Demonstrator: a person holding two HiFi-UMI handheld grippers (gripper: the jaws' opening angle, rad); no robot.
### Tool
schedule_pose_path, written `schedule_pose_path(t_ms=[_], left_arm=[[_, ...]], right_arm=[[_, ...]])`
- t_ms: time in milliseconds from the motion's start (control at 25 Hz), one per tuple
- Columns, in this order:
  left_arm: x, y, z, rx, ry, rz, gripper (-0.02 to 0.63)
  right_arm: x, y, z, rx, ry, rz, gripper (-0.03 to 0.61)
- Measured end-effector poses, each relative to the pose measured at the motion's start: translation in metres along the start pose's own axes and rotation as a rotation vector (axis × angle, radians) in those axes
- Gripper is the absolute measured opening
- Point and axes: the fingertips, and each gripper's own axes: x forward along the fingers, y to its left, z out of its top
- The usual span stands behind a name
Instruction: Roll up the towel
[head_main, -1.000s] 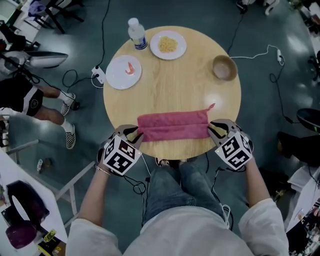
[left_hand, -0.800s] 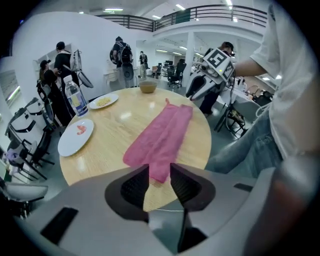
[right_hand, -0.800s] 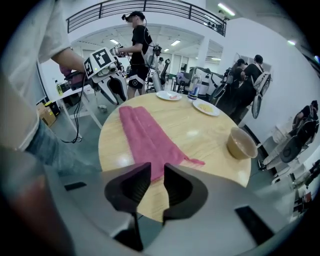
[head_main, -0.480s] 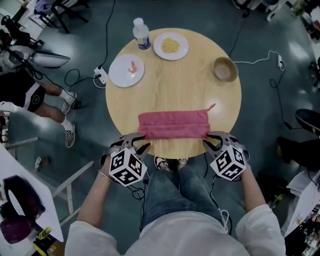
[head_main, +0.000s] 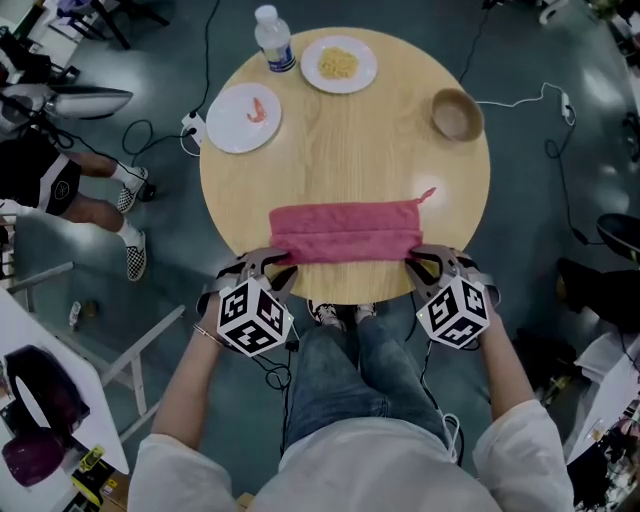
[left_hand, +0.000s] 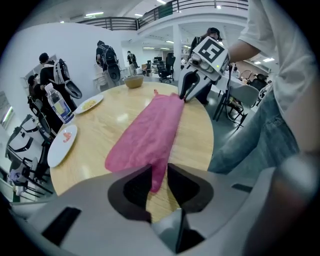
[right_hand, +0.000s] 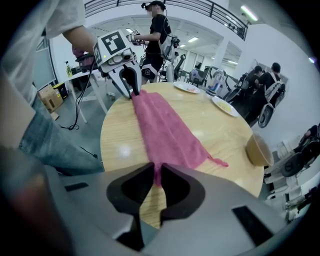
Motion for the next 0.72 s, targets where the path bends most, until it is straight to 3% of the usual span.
schedule_pose_path(t_ms=[280,720], left_arm=[[0.0,0.0,0.0,0.009,0.014,0.057,0.034],[-0.021,-0.04,-0.008,-0.028,0.018,-0.022,0.029]], right_arm=[[-0.002,0.004,-0.001,0.023,-0.006,0.02,0.025],[-0.029,0.045,-0.009,0.059,-0.015,0.12,0.023]])
